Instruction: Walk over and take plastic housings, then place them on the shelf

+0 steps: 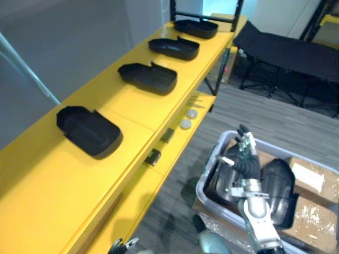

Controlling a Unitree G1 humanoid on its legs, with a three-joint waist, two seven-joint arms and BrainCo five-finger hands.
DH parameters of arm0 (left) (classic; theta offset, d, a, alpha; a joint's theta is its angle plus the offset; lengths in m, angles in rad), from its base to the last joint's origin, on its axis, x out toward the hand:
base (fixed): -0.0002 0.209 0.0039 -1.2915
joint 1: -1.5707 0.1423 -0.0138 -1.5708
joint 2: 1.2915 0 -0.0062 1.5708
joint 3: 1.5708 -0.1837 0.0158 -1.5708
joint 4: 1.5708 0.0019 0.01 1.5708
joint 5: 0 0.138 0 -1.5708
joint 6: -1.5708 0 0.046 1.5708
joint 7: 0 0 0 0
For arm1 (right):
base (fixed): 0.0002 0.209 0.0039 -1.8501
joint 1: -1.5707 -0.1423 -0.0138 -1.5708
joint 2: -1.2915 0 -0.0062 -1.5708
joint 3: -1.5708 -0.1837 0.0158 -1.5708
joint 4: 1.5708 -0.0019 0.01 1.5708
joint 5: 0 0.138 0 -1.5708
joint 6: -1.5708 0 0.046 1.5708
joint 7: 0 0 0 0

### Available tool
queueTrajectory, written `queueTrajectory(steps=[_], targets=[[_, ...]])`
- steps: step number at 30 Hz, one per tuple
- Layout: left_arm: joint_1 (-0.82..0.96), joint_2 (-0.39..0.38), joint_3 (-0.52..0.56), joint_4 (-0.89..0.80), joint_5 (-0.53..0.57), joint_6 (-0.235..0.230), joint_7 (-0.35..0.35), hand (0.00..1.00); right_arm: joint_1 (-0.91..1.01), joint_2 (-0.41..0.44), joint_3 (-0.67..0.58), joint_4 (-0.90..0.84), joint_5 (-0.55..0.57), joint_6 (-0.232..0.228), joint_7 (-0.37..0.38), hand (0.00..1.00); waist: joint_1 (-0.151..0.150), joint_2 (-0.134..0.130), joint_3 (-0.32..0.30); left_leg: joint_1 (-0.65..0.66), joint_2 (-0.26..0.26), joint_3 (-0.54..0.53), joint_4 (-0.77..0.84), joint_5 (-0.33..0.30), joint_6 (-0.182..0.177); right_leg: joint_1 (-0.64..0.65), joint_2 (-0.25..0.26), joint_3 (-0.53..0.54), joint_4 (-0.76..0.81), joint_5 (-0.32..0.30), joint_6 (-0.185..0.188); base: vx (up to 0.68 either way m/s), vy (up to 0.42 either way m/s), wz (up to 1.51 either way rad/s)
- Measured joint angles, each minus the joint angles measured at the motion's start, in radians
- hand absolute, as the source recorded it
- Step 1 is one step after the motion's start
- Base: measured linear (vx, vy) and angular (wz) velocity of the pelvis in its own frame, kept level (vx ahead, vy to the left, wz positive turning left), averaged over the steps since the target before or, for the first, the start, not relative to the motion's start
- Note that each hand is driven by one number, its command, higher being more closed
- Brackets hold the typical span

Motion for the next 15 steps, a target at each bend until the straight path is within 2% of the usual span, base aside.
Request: queueTrajectory(steps=[1,3,4,5,6,8,9,10,11,12,13,14,15], targets=[[0.001,0.002,0.001,-0.026,0.006,0.001,0.0,0.0,0.016,0.024,0.0,0.002,0.0,-0.001,-0.012,0.0,0.003,-0.014,0.03,0.03,0.0,0.02,0.002,-0.038,-0.018,-0.002,0.006,-0.013,0.038,-0.001,-0.002,-0.33,0.056,-0.46],[0.003,0.013,0.007,-0.053,0.016,0.005,0.013,0.0,0.066,0.046,0.004,-0.015,0.0,-0.002,-0.007,0.0,0.024,-0.039,0.051,0.036,-0.014,0.083,0.011,-0.093,-0.003,-0.023,-0.019,-0.096,0.04,0.02,-0.02,-0.43,0.032,-0.7],[0.003,0.014,0.008,-0.066,0.021,0.012,0.037,0.0,0.081,0.047,0.007,-0.021,0.0,-0.003,-0.001,0.0,0.036,-0.045,0.054,0.023,-0.015,0.105,0.006,-0.107,0.012,-0.032,-0.029,-0.12,-0.009,0.063,-0.061,-0.45,-0.016,-1.02],[0.0,0.026,0.013,-0.067,0.038,0.017,0.074,0.0,0.101,0.048,0.016,-0.021,-0.001,-0.003,0.01,0.0,0.046,-0.052,0.072,-0.006,-0.016,0.153,0.004,-0.103,0.025,-0.049,-0.051,-0.191,-0.021,0.07,-0.11,-0.37,-0.018,-0.98],[-0.002,0.03,0.013,-0.058,0.037,0.026,0.084,0.0,0.114,0.048,0.017,-0.021,-0.001,-0.003,0.012,0.0,0.046,-0.056,0.073,-0.018,-0.013,0.169,0.003,-0.092,0.033,-0.057,-0.053,-0.224,0.022,0.055,-0.117,-0.38,-0.012,-0.9],[-0.004,0.038,0.006,-0.009,0.037,0.06,0.099,0.0,0.134,0.053,0.017,-0.023,0.0,-0.004,0.012,0.0,0.047,-0.066,0.072,-0.052,0.01,0.212,-0.036,-0.032,0.032,-0.052,-0.07,-0.312,0.167,-0.062,-0.11,-0.34,0.006,-0.63],[-0.004,0.042,0.006,0.001,0.037,0.064,0.099,0.0,0.133,0.057,0.017,-0.023,0.0,-0.004,0.012,0.0,0.051,-0.074,0.07,-0.058,0.012,0.224,-0.057,-0.01,0.034,-0.047,-0.085,-0.327,0.194,-0.086,-0.11,-0.23,-0.023,-0.64],[0.0,0.044,0.014,0.012,0.037,0.079,0.097,0.0,0.126,0.066,0.021,-0.023,0.002,-0.003,0.009,0.0,0.055,-0.089,0.067,-0.065,0.018,0.251,-0.096,0.03,0.028,-0.031,-0.124,-0.352,0.243,-0.13,-0.119,-0.19,-0.079,-0.73],[0.003,0.039,0.036,0.017,0.038,0.08,0.096,0.0,0.116,0.067,0.028,-0.019,0.009,-0.002,0.008,0.0,0.06,-0.094,0.068,-0.076,0.041,0.279,-0.118,0.059,0.019,-0.01,-0.167,-0.383,0.292,-0.149,-0.144,-0.17,-0.119,-0.79],[0.006,0.038,0.042,0.019,0.037,0.08,0.097,0.0,0.109,0.067,0.034,-0.016,0.02,-0.002,0.008,0.0,0.069,-0.093,0.068,-0.082,0.059,0.297,-0.119,0.067,0.011,0.0,-0.185,-0.392,0.312,-0.152,-0.148,-0.16,-0.196,-1.0],[0.011,0.04,0.053,0.022,0.034,0.078,0.101,0.0,0.092,0.068,0.052,0.002,0.029,-0.002,0.004,0.0,0.086,-0.096,0.067,-0.094,0.098,0.331,-0.114,0.077,-0.007,0.021,-0.231,-0.412,0.339,-0.149,-0.151,-0.11,-0.206,-0.9],[0.013,0.043,0.059,0.023,0.034,0.078,0.101,0.0,0.081,0.069,0.06,0.015,0.031,-0.003,0.004,0.0,0.095,-0.099,0.066,-0.098,0.116,0.345,-0.11,0.082,-0.015,0.034,-0.255,-0.414,0.344,-0.138,-0.153,-0.13,-0.293,-1.04],[0.014,0.044,0.084,0.024,0.032,0.078,0.102,0.0,0.076,0.07,0.072,0.027,0.031,-0.003,0.0,0.0,0.103,-0.115,0.058,-0.115,0.137,0.359,-0.098,0.089,-0.028,0.06,-0.304,-0.414,0.329,-0.003,-0.197,-0.13,-0.324,-0.84]])
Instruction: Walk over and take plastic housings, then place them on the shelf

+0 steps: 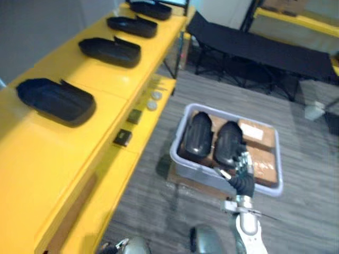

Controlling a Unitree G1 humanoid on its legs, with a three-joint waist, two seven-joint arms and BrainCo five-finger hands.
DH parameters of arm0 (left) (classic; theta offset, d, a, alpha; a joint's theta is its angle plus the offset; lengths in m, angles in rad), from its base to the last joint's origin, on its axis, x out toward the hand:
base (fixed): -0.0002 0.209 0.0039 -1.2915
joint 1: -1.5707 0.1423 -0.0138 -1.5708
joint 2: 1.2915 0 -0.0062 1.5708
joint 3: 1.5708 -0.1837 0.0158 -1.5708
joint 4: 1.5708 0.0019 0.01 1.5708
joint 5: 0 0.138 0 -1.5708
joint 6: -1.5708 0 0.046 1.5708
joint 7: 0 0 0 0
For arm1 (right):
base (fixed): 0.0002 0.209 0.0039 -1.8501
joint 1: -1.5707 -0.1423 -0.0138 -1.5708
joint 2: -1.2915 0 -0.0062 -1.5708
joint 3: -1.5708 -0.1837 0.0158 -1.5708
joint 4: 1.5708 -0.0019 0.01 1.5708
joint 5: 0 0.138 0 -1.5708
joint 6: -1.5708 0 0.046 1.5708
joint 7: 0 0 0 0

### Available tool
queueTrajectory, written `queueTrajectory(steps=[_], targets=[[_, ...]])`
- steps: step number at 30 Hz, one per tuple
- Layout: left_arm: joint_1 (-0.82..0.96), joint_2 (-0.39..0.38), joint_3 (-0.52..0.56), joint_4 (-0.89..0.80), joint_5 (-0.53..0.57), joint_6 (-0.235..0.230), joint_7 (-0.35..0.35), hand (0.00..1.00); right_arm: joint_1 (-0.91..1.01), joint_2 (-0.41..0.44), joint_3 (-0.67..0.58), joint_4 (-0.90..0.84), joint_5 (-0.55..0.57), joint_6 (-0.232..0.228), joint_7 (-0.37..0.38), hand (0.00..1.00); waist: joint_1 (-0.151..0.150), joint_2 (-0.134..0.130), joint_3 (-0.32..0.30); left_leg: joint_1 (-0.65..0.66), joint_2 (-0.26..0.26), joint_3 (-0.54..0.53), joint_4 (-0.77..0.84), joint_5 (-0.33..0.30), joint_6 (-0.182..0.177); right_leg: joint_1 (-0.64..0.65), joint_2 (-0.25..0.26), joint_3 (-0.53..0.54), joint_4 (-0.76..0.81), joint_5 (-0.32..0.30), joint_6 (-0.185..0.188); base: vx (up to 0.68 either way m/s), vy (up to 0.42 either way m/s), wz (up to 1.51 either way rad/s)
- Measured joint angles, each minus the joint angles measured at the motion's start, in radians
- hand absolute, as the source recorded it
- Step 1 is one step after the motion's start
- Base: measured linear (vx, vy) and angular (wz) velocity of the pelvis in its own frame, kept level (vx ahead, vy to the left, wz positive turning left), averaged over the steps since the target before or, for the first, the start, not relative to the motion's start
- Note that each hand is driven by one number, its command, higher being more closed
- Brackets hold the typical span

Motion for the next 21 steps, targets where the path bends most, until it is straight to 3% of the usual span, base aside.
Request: queueTrajectory(steps=[1,3,4,5,6,8,9,11,15,17,21], targets=[[-0.008,0.004,0.026,0.005,-0.001,0.0,0.0,0.0,-0.012,0.004,-0.001,0.011,0.0,0.003,-0.007,0.0,0.001,-0.006,0.0,-0.016,0.019,-0.019,-0.006,0.015,-0.031,0.001,0.03,0.0,-0.057,0.006,0.038,-0.13,-0.321,-0.83],[-0.009,-0.012,0.033,0.008,-0.032,-0.001,-0.003,0.0,-0.032,-0.004,-0.004,0.023,-0.001,0.007,-0.016,0.0,-0.002,0.017,0.014,-0.016,0.057,-0.03,-0.065,0.065,-0.062,-0.013,0.072,-0.001,-0.109,0.01,0.041,-0.14,-0.337,-0.71],[-0.009,-0.012,0.037,0.008,-0.056,-0.003,-0.006,0.0,-0.039,-0.006,-0.004,0.024,-0.001,0.017,-0.033,0.0,-0.001,0.028,0.026,-0.034,0.081,-0.011,-0.067,0.081,-0.076,-0.041,0.081,-0.005,-0.106,-0.026,0.07,-0.15,-0.322,-0.57],[-0.009,-0.014,0.038,0.007,-0.073,-0.009,-0.008,0.0,-0.04,-0.006,-0.002,0.024,-0.002,0.02,-0.039,0.0,-0.001,0.018,0.032,-0.042,0.083,-0.004,-0.057,0.083,-0.08,-0.055,0.071,-0.014,-0.096,-0.069,0.086,-0.15,-0.282,-0.46],[-0.01,-0.002,0.062,0.001,-0.107,-0.036,-0.011,0.0,-0.044,-0.005,0.012,0.028,-0.005,0.026,-0.05,0.0,0.002,-0.011,0.054,-0.073,0.09,0.0,-0.007,0.078,-0.098,-0.066,0.054,-0.06,-0.093,-0.156,0.162,-0.11,-0.243,-0.29],[-0.014,-0.008,0.091,-0.009,-0.118,-0.067,-0.009,0.0,-0.074,-0.009,0.016,0.028,0.001,0.039,-0.048,0.0,0.007,-0.014,0.072,-0.132,0.12,-0.011,0.04,0.08,-0.118,-0.087,0.079,-0.095,-0.126,-0.225,0.223,-0.11,-0.296,-0.46],[-0.021,-0.015,0.098,-0.012,-0.12,-0.081,-0.007,0.0,-0.094,-0.014,0.013,0.028,0.007,0.041,-0.048,0.0,0.006,-0.016,0.089,-0.141,0.123,-0.018,0.044,0.085,-0.125,-0.09,0.086,-0.098,-0.141,-0.243,0.222,-0.12,-0.323,-0.49],[-0.042,-0.053,0.093,-0.019,-0.156,-0.121,0.009,0.0,-0.151,-0.071,-0.035,0.029,0.008,0.049,-0.053,0.0,-0.005,0.041,0.185,-0.135,0.116,-0.088,0.009,0.106,-0.115,-0.113,0.111,-0.094,-0.112,-0.243,0.207,-0.2,-0.257,-0.23],[-0.005,-0.07,0.034,-0.032,-0.132,-0.186,0.017,0.0,-0.157,-0.123,-0.172,0.045,0.011,0.069,-0.075,0.0,-0.004,0.063,0.194,-0.108,0.033,-0.161,-0.101,0.129,-0.11,-0.137,0.096,-0.079,-0.123,-0.243,0.209,-0.09,-0.076,-0.09],[0.0,-0.065,-0.005,-0.032,-0.08,-0.225,0.05,0.0,-0.19,-0.159,-0.272,0.076,0.042,0.067,-0.102,0.0,-0.031,0.075,0.194,-0.093,-0.007,-0.191,-0.158,0.17,-0.112,-0.121,0.07,-0.101,-0.144,-0.229,0.214,-0.01,0.021,0.3],[-0.005,-0.06,-0.018,-0.065,-0.102,-0.23,0.034,0.0,-0.312,-0.207,-0.363,0.171,0.101,0.09,-0.138,0.0,-0.032,0.09,0.198,-0.082,-0.055,-0.194,-0.225,0.222,-0.117,-0.1,0.036,-0.107,-0.211,-0.178,0.239,0.02,0.074,0.17]])
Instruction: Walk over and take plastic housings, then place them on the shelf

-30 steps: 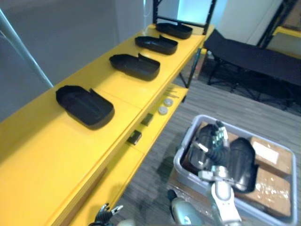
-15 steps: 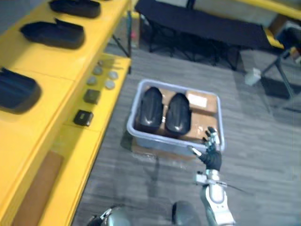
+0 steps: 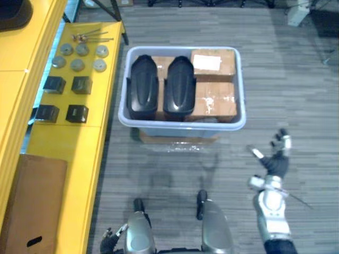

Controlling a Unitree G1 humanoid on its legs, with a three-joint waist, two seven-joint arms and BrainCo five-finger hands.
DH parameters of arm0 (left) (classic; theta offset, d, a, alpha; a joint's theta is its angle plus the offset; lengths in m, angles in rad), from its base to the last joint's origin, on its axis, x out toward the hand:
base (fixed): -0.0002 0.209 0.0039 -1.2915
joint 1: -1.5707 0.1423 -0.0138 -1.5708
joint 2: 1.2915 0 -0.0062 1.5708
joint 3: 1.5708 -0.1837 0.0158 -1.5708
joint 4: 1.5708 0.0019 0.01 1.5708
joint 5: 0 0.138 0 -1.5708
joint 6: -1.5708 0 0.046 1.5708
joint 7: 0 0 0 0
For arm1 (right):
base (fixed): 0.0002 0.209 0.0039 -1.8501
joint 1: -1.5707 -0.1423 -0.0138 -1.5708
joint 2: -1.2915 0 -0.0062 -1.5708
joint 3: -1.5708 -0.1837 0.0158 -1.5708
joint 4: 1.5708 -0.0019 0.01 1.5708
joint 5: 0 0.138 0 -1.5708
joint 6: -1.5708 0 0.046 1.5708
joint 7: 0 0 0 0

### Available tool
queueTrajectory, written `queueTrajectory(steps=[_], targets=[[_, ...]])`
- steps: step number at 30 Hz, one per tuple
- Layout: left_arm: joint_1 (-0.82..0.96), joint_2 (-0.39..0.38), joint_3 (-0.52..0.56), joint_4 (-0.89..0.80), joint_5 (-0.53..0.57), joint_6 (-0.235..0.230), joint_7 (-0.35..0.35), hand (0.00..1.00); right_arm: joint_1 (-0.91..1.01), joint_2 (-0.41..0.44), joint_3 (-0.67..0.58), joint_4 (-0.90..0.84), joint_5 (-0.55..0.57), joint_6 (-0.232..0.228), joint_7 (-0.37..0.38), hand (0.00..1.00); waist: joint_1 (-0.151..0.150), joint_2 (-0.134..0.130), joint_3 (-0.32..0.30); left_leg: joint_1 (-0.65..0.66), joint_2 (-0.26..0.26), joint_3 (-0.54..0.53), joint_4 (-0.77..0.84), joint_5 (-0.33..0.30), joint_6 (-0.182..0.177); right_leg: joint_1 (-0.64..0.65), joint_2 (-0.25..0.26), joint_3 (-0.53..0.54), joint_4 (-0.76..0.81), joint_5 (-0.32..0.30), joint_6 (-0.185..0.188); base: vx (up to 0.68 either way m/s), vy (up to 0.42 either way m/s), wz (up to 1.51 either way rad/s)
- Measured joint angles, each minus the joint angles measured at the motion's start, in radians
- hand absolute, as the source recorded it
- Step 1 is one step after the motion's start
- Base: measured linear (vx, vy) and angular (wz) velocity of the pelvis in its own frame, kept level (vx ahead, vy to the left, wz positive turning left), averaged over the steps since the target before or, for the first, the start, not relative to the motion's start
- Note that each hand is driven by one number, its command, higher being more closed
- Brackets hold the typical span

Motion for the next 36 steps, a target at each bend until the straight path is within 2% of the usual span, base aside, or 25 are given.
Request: queueTrajectory(steps=[5,7,10,14,16,20,25,30,33,36], targets=[[-0.02,-0.005,0.0,-0.038,-0.041,0.02,-0.009,0.0,-0.29,-0.1,-0.022,0.258,0.07,0.063,0.046,0.0,0.036,0.027,0.007,-0.042,-0.043,-0.015,-0.001,0.015,0.022,0.035,-0.031,-0.024,-0.129,0.088,0.026,-0.01,0.098,0.16],[-0.047,-0.019,0.0,-0.048,-0.056,0.033,-0.027,0.0,-0.444,-0.187,-0.02,0.403,0.089,0.114,0.071,0.0,0.058,0.056,0.02,-0.078,-0.059,-0.041,0.014,0.019,0.03,0.045,-0.042,-0.049,-0.174,0.121,0.033,-0.06,0.064,0.28],[-0.057,-0.03,-0.028,-0.053,-0.077,0.035,-0.035,0.0,-0.64,-0.276,0.005,0.565,0.122,0.179,0.097,0.0,0.096,0.096,0.036,-0.114,-0.067,-0.062,0.031,0.022,0.036,0.045,-0.045,-0.067,-0.205,0.15,0.034,-0.07,0.04,0.2],[-0.057,-0.049,-0.04,-0.038,-0.095,0.043,-0.04,0.0,-0.79,-0.345,0.084,0.682,0.155,0.255,0.108,0.0,0.138,0.122,0.042,-0.154,-0.073,-0.089,0.049,0.024,0.04,0.028,-0.049,-0.084,-0.203,0.157,0.035,-0.05,0.007,0.13],[-0.059,-0.054,-0.041,-0.039,-0.109,0.045,-0.045,0.0,-0.835,-0.37,0.112,0.725,0.155,0.284,0.106,0.0,0.147,0.131,0.044,-0.171,-0.08,-0.103,0.056,0.027,0.044,0.025,-0.055,-0.101,-0.202,0.159,0.035,-0.03,0.016,0.23],[-0.077,-0.063,-0.068,-0.034,-0.124,0.053,-0.064,0.0,-0.936,-0.433,0.152,0.805,0.154,0.326,0.084,0.0,0.175,0.171,0.059,-0.21,-0.096,-0.125,0.089,0.027,0.05,0.006,-0.074,-0.12,-0.18,0.159,0.035,-0.05,0.024,0.17],[-0.08,-0.062,-0.084,-0.008,-0.133,0.066,-0.079,0.0,-0.953,-0.451,0.17,0.839,0.154,0.381,0.045,0.0,0.199,0.177,0.057,-0.226,-0.103,-0.142,0.128,0.015,0.063,0.006,-0.085,-0.141,-0.154,0.154,0.035,-0.04,0.021,0.08],[-0.083,-0.056,-0.106,0.009,-0.157,0.076,-0.086,0.0,-0.993,-0.462,0.19,0.868,0.152,0.471,0.041,0.0,0.203,0.179,0.056,-0.248,-0.117,-0.165,0.156,0.011,0.065,-0.011,-0.105,-0.163,-0.112,0.135,0.027,-0.08,0.022,0.12],[-0.084,-0.055,-0.114,0.015,-0.171,0.077,-0.1,0.0,-1.001,-0.47,0.194,0.908,0.145,0.528,0.042,0.0,0.222,0.181,0.055,-0.249,-0.12,-0.168,0.154,0.009,0.06,-0.019,-0.113,-0.168,-0.101,0.123,0.018,-0.04,0.01,0.04],[-0.085,-0.055,-0.144,0.021,-0.173,0.079,-0.106,0.0,-1.001,-0.494,0.194,0.94,0.137,0.577,0.044,0.0,0.237,0.199,0.042,-0.278,-0.122,-0.186,0.157,0.018,0.062,-0.036,-0.115,-0.189,-0.094,0.12,0.015,0.0,-0.001,0.14]])
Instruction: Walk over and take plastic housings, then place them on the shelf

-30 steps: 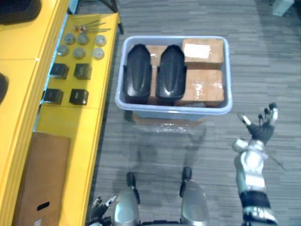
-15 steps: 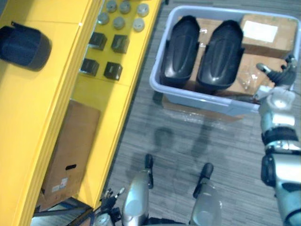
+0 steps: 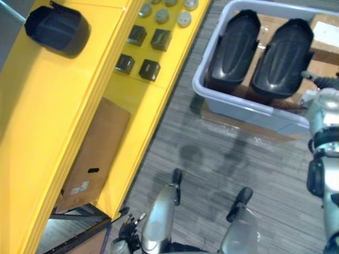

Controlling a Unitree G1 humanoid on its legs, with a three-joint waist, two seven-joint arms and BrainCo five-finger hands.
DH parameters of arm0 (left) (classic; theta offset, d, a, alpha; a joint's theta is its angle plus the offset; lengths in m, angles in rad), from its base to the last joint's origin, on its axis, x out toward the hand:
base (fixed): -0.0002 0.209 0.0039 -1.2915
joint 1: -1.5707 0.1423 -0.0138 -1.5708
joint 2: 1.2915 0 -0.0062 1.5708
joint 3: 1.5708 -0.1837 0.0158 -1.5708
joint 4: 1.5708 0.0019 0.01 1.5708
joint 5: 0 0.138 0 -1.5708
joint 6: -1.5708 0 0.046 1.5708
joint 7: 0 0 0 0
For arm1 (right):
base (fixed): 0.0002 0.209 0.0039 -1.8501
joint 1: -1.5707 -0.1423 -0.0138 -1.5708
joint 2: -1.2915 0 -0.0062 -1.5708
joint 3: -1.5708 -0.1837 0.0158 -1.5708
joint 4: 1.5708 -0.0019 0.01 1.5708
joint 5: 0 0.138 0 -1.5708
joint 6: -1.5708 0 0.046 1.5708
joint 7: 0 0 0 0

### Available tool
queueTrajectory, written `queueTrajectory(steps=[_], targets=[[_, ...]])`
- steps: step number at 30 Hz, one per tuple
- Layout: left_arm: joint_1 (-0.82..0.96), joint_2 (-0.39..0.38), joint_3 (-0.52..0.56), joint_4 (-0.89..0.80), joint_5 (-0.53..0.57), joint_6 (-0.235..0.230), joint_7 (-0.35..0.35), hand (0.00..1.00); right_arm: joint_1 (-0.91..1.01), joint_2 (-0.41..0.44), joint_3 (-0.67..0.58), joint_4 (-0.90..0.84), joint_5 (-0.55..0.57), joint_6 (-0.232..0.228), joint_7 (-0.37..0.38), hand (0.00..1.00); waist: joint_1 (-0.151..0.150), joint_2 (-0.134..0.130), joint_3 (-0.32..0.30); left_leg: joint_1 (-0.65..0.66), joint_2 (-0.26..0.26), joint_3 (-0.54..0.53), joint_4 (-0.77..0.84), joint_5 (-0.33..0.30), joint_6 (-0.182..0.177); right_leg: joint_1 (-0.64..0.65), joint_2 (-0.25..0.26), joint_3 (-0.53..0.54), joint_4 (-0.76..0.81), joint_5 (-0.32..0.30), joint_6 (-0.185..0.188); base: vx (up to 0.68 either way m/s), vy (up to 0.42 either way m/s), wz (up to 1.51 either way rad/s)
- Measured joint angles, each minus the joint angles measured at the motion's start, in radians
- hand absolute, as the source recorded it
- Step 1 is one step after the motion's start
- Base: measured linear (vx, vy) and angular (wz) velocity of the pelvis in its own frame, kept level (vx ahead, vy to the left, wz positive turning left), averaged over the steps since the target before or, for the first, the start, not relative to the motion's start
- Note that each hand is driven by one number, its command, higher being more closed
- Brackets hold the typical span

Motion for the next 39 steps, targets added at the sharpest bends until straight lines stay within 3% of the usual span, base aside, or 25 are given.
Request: queueTrajectory(steps=[6,7,14,20,26,33,39], targets=[[-0.007,-0.003,-0.048,0.02,-0.001,0.004,-0.01,0.0,-0.015,-0.072,0.033,0.016,-0.065,0.055,-0.004,0.0,0.047,0.028,-0.02,-0.045,-0.002,-0.014,0.019,0.002,-0.001,-0.049,-0.012,-0.025,0.061,-0.018,0.0,0.03,-0.012,0.06],[-0.011,-0.007,-0.053,0.029,-0.007,0.004,-0.01,0.0,-0.015,-0.089,0.039,0.015,-0.074,0.068,-0.004,1.0,0.056,0.036,-0.026,-0.059,-0.006,-0.018,0.027,0.0,0.0,-0.063,-0.018,-0.027,0.068,-0.024,-0.003,-0.02,0.014,0.07],[-0.028,-0.004,-0.127,0.061,-0.038,0.004,-0.019,0.0,-0.012,-0.172,0.073,0.015,-0.157,0.129,0.001,1.0,0.099,0.061,-0.044,-0.135,-0.01,-0.036,0.086,-0.033,0.0,-0.102,-0.039,-0.081,0.083,-0.032,-0.017,-0.02,0.035,0.02],[-0.042,-0.003,-0.158,0.073,-0.038,-0.012,-0.043,0.0,-0.01,-0.222,0.128,0.021,-0.373,0.187,0.041,1.0,0.132,0.068,-0.049,-0.16,-0.002,-0.036,0.105,-0.041,0.002,-0.116,-0.041,-0.106,0.078,-0.018,-0.007,0.06,0.022,-0.05],[-0.04,0.004,-0.184,0.041,-0.039,-0.048,-0.045,0.0,-0.018,-0.221,0.169,0.037,-0.507,0.271,0.018,1.0,0.153,0.07,-0.051,-0.161,0.006,-0.041,0.122,-0.054,0.004,-0.106,-0.032,-0.107,0.079,-0.017,-0.006,0.06,0.013,-0.05],[-0.031,0.038,-0.203,-0.063,-0.041,-0.063,-0.03,0.0,-0.012,-0.219,0.169,0.064,-0.508,0.263,0.044,1.0,0.144,0.07,-0.051,-0.163,0.005,-0.045,0.176,-0.094,0.015,-0.061,-0.022,-0.12,0.042,-0.009,-0.002,0.0,0.053,0.01],[0.0,0.056,-0.193,-0.15,-0.075,-0.068,0.002,0.0,-0.01,-0.217,0.192,0.063,-0.567,0.193,0.04,1.0,0.121,0.056,-0.041,-0.149,0.012,-0.059,0.196,-0.102,0.012,-0.012,-0.004,-0.139,0.017,0.009,0.01,0.03,0.015,0.04]])
